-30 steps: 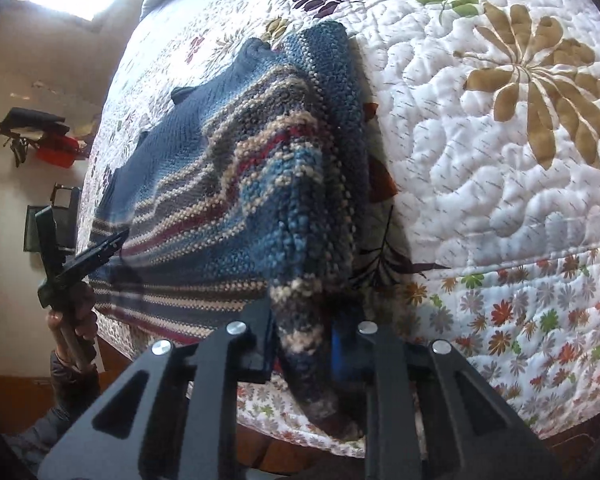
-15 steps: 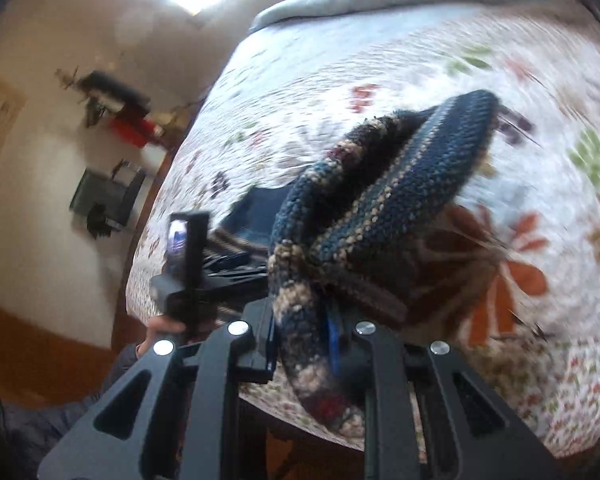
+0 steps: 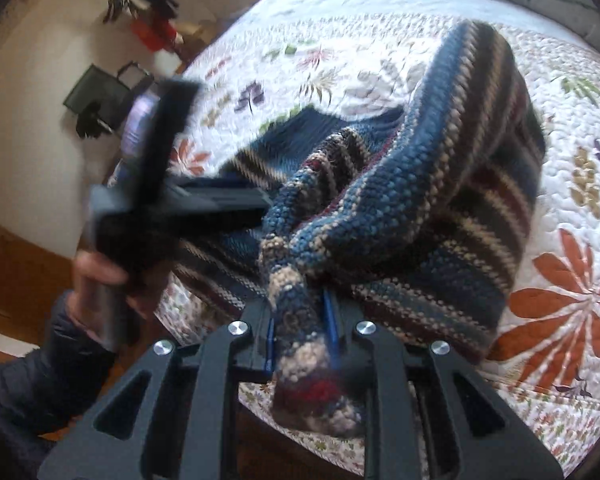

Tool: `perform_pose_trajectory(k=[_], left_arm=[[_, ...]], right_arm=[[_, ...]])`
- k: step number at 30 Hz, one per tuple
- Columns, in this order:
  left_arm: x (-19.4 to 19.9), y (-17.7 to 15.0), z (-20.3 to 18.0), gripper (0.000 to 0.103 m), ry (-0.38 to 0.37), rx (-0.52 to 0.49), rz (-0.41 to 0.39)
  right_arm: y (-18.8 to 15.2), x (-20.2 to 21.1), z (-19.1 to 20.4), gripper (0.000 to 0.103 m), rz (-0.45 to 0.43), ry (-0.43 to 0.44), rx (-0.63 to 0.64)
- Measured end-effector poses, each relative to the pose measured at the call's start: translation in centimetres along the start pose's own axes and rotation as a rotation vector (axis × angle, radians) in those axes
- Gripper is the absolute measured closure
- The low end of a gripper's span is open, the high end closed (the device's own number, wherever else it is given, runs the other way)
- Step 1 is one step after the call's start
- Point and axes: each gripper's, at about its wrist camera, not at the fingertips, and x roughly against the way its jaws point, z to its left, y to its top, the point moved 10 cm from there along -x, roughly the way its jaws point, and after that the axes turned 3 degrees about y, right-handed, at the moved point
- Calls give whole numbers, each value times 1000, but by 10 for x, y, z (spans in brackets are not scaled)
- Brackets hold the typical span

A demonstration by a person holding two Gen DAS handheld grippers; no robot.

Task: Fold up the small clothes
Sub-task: 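Lift the folded side with the right gripper and fold it over the body, then lower the folded side onto the sweater with the right gripper while the left gripper grasps it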

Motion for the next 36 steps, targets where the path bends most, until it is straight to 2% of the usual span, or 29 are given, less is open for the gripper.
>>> perform_pose_trajectory(k=[2, 5, 7, 8, 9, 12, 16, 20, 25, 33, 35, 36], left_arm=[[0, -3, 5, 30, -56, 20, 17], [1, -5, 6, 30, -59, 12, 10], [2, -4, 5, 30, -61, 17, 5], [2, -4, 5, 30, -63, 20, 6], [2, -4, 4, 30, -64, 23, 7], [4, -5, 5, 30, -73, 28, 8], [18, 0, -4, 30, -103, 10, -28], [38, 10, -32, 30, -130, -47, -73], [37, 23, -83, 30, -148, -126, -75], [16, 18, -131, 30, -176, -182, -25], [13, 15, -134, 32, -162, -195, -32], [13, 14, -136, 38, -168, -200, -35]], right_arm=[[-3, -15, -1, 83, 28, -11, 2], [-8, -40, 0, 76, 74, -25, 3], [-11, -51, 1, 60, 87, -7, -11], [-12, -55, 5, 44, 92, 32, -18], [-14, -57, 11, 39, 97, 66, -22], [-18, -56, 20, 39, 103, 88, 12], [-16, -19, 20, 43, 30, 164, -27], [-15, 23, -3, 43, -51, 66, -34], [-25, 51, -43, 43, -68, -110, -58], [-49, 56, -77, 43, -77, -73, -153], [-51, 51, -82, 43, -88, -61, -170], [-51, 50, -86, 43, -93, -62, -177]])
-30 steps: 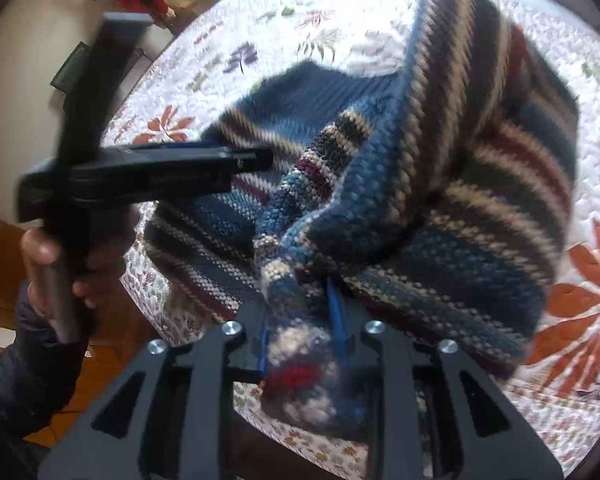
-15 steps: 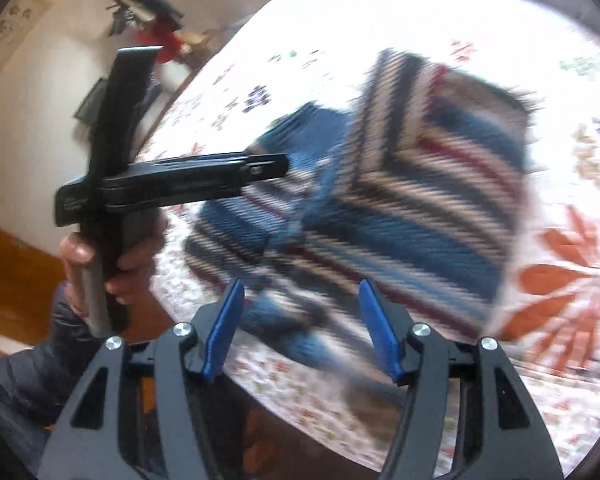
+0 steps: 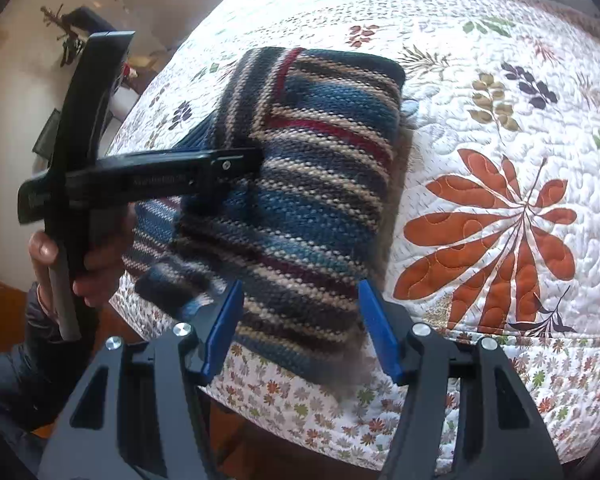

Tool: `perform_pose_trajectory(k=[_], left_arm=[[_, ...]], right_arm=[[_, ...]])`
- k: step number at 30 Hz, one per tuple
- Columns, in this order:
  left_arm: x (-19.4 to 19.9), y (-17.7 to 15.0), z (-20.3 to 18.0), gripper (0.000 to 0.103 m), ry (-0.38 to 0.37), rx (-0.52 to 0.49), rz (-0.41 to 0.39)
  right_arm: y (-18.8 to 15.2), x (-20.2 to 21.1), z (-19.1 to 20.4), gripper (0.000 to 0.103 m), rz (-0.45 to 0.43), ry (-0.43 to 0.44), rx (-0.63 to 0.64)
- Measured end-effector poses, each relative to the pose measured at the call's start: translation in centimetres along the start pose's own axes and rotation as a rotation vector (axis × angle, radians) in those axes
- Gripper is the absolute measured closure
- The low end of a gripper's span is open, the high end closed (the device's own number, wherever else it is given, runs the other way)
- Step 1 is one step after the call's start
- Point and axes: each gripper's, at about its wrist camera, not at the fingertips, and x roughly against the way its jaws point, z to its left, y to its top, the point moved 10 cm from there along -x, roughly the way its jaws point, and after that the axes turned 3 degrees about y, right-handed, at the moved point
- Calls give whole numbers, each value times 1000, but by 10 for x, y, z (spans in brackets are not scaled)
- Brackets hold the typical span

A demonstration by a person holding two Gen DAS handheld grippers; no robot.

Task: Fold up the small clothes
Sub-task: 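Lower the folded side onto the sweater with the right gripper while the left gripper grasps it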

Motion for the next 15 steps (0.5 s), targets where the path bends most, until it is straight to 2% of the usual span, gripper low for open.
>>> perform_pose_trajectory(k=[1, 4, 10, 15], left_arm=[[0, -1, -2, 46, -14, 0, 4], [1, -2, -5, 58, -34, 4, 4], [5, -2, -7, 75, -15, -15, -22], [9, -4, -5, 79, -38, -6, -31]], right_arm=[[0, -2, -3, 43, -4, -4, -5], [2, -7, -12, 42, -9, -10, -23], [6, -13, -12, 41, -13, 5, -27], [18, -12, -10, 40, -37, 13, -22]])
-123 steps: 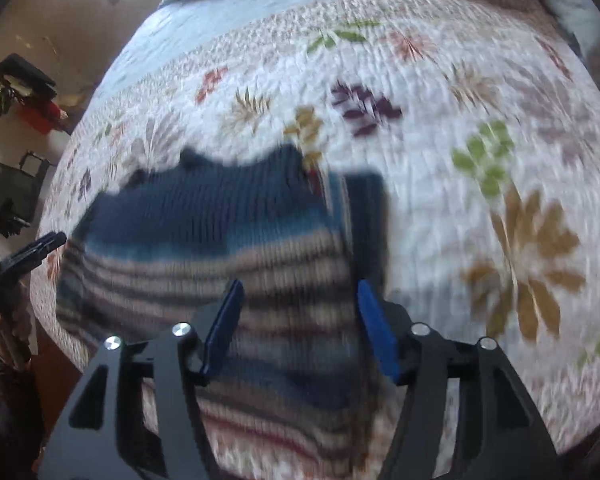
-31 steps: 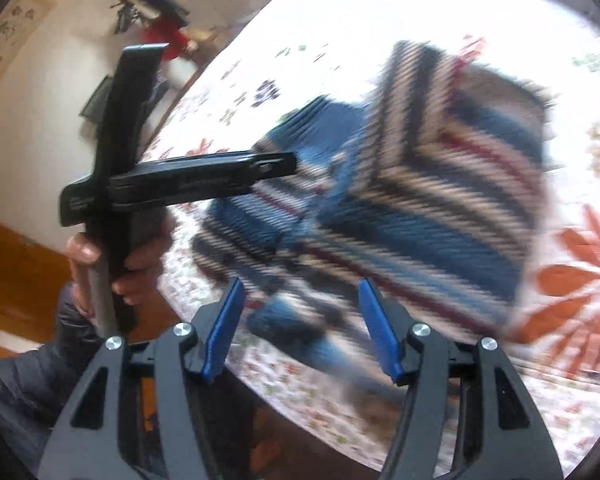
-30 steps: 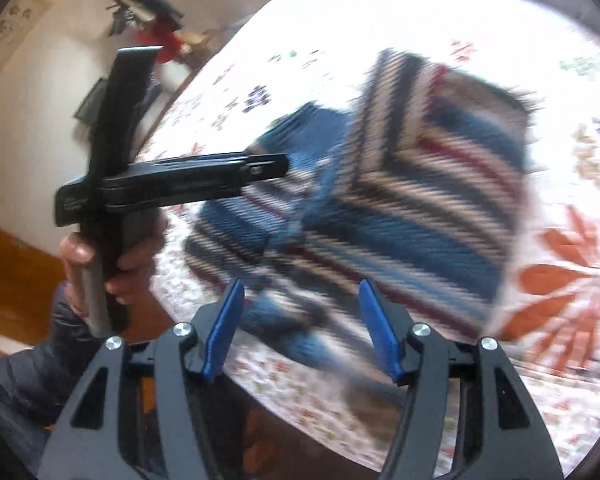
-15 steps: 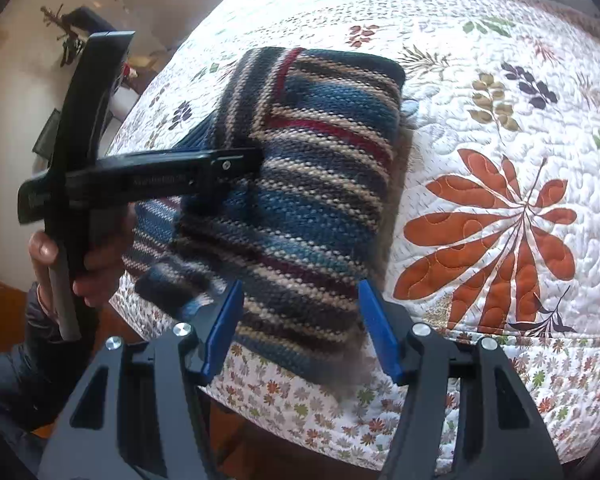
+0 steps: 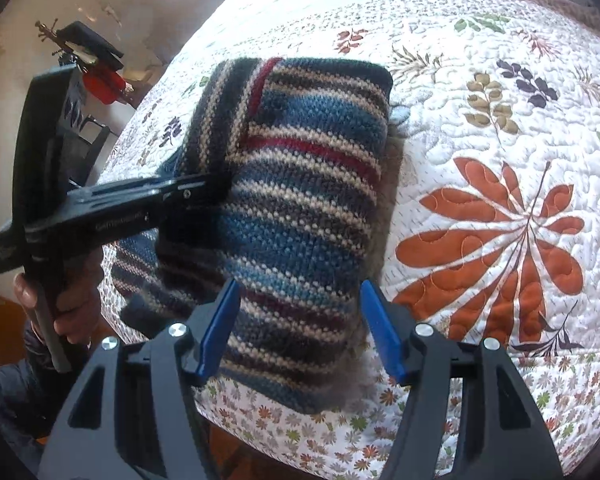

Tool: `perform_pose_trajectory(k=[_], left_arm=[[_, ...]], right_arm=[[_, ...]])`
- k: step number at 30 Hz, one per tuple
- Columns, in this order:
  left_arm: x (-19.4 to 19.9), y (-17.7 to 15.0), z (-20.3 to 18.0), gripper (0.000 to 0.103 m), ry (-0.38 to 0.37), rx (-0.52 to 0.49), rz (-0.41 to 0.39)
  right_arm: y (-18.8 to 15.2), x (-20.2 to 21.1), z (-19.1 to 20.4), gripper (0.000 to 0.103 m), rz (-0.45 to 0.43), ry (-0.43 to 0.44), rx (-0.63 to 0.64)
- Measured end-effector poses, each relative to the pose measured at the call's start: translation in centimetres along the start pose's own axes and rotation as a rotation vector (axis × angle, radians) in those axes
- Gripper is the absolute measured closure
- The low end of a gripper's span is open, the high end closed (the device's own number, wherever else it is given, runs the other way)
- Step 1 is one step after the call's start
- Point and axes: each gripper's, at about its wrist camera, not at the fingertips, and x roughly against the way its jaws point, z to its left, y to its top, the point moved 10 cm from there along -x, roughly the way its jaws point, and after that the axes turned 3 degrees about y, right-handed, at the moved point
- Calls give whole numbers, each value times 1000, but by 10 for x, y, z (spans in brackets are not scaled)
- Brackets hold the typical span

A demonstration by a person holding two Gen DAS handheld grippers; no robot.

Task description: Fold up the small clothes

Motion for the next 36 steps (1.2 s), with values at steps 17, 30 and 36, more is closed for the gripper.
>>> perform_pose_trajectory(k=[17, 30, 36], left_arm=[[-1, -18, 90, 95, 95, 166, 16], [15, -42, 77, 41, -125, 184, 42], [7, -51, 58, 39, -216, 226, 82]], right_arm=[[19, -28, 35, 34, -1, 38, 69], [17, -32, 27, 32, -20, 46, 51], [13, -27, 25, 32, -23, 39, 58]])
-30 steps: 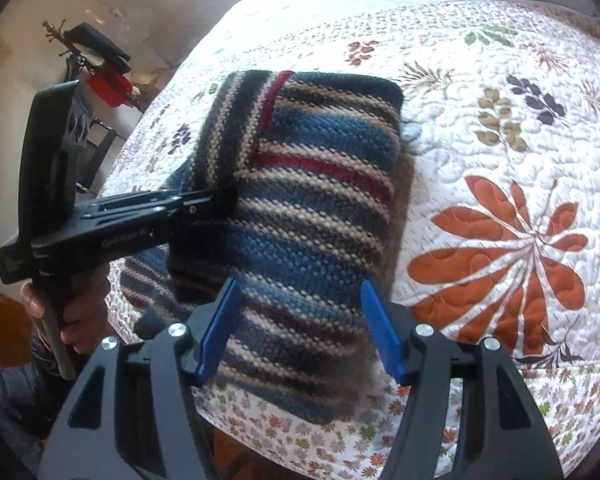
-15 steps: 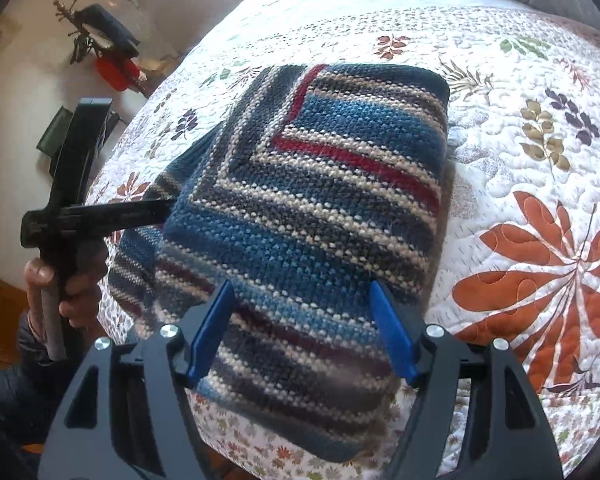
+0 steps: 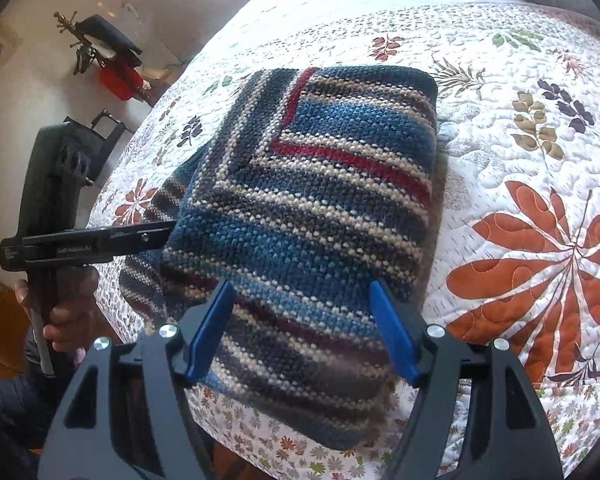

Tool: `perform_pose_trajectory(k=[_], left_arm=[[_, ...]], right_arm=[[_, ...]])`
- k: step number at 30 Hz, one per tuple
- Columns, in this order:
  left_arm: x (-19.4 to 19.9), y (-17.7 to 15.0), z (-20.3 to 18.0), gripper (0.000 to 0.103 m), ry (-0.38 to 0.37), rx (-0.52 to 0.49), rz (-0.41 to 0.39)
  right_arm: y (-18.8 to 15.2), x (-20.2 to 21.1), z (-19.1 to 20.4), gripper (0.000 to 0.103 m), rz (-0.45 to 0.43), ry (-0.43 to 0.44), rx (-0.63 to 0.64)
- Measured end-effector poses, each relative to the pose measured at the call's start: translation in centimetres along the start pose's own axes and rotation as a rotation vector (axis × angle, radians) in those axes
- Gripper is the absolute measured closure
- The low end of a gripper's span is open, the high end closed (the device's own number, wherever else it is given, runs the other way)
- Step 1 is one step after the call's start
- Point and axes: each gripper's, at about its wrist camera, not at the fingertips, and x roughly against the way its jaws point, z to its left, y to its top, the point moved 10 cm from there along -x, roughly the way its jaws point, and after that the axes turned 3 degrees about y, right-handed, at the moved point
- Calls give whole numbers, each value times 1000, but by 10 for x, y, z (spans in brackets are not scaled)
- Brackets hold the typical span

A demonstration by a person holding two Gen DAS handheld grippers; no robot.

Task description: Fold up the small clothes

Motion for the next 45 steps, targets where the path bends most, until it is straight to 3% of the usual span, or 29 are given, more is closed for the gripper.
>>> perform_pose_trajectory(k=[4, 7, 12, 19, 24, 27, 29, 30, 32, 34, 42, 45], left_arm=[[3, 2, 6, 38, -68, 68, -19], [10, 3, 13, 35, -174, 131, -31], [3, 2, 4, 33, -301, 103, -3], [6, -1, -8, 27, -420, 101, -15], [-5, -2, -14, 26, -336, 59, 8], [-13, -1, -26, 25, -192, -30, 9], [-23, -1, -27, 31, -91, -57, 27], [-27, 0, -24, 47, -31, -65, 28], [-26, 3, -25, 64, -30, -59, 27], [-18, 6, -25, 71, -39, -40, 20], [64, 26, -20, 74, -6, -39, -170], [90, 37, -5, 74, 4, -22, -207]], right_arm=[[-2, 3, 0, 32, -4, 10, -6], [-3, 4, 3, 32, -6, 6, 7], [-1, 0, 9, 31, -6, -3, 35], [-1, -3, 7, 31, 2, -2, 34], [0, -6, 6, 30, 6, -5, 32], [1, -6, 6, 30, 10, -10, 33], [1, -5, 7, 30, 16, -13, 34], [1, -4, 7, 30, 17, -13, 32], [1, -1, 7, 30, 17, -3, 24], [0, 4, 7, 30, 11, 3, 16], [4, 27, 9, 30, -32, 10, 18], [4, 28, 13, 30, -31, 18, 29]])
